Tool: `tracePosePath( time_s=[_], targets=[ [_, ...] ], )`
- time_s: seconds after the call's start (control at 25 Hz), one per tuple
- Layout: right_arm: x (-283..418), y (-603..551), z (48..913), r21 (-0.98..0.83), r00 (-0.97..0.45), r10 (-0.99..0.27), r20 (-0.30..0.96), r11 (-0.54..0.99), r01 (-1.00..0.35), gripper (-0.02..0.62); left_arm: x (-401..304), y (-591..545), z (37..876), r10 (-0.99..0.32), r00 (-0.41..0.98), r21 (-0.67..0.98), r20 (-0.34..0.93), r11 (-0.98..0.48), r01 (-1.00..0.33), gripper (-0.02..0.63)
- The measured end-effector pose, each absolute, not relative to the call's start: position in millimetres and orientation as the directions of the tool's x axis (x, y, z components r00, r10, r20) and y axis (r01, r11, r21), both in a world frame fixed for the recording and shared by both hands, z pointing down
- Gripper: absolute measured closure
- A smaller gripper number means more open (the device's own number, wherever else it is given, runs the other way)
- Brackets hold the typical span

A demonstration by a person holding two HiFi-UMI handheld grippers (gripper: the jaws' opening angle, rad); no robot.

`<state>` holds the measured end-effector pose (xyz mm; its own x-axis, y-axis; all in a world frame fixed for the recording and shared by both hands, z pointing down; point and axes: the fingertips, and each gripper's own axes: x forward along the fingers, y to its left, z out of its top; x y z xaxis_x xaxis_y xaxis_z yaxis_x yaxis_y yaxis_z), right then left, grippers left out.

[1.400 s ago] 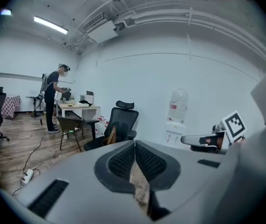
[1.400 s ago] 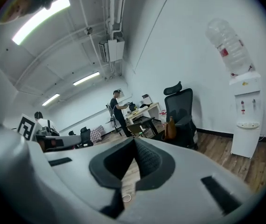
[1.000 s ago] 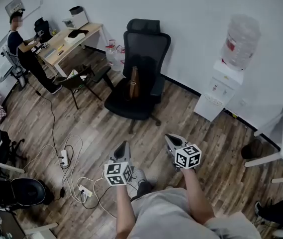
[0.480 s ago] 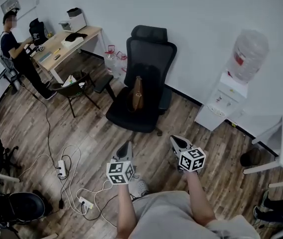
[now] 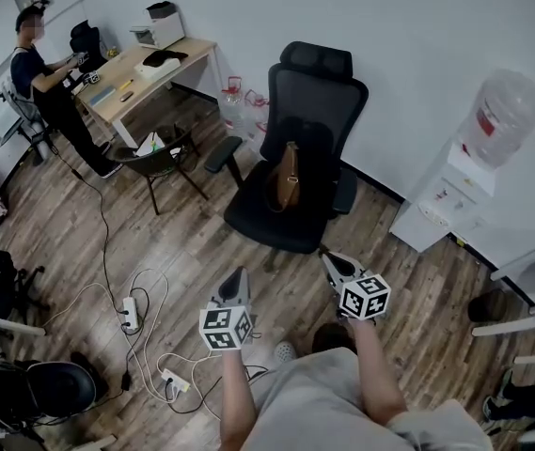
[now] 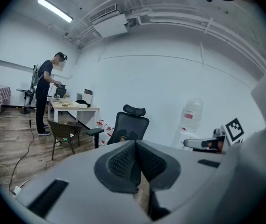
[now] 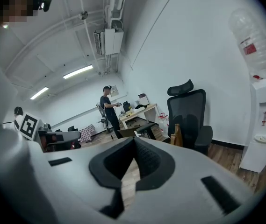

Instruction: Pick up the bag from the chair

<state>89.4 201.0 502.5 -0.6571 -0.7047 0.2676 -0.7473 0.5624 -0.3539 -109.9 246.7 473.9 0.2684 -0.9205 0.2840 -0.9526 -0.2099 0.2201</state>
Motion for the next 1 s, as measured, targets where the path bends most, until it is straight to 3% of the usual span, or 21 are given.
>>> tracePosePath(
  time_s=[0.48, 1.0],
  targets=[
    [71, 135, 529, -0.397, -0.652, -0.695, 0.302, 0.530, -0.749, 0.591, -128, 184, 495, -0.904, 0.270, 0.222, 0.332, -0.203, -0.954, 0.600],
    [80, -29, 539, -0.425, -0.656, -0.685, 0.317, 0.516, -0.744, 0.591, -100, 9, 488, -0.879, 0.310, 0.192, 0.362, -0.255, -0.948, 0.600]
  ],
)
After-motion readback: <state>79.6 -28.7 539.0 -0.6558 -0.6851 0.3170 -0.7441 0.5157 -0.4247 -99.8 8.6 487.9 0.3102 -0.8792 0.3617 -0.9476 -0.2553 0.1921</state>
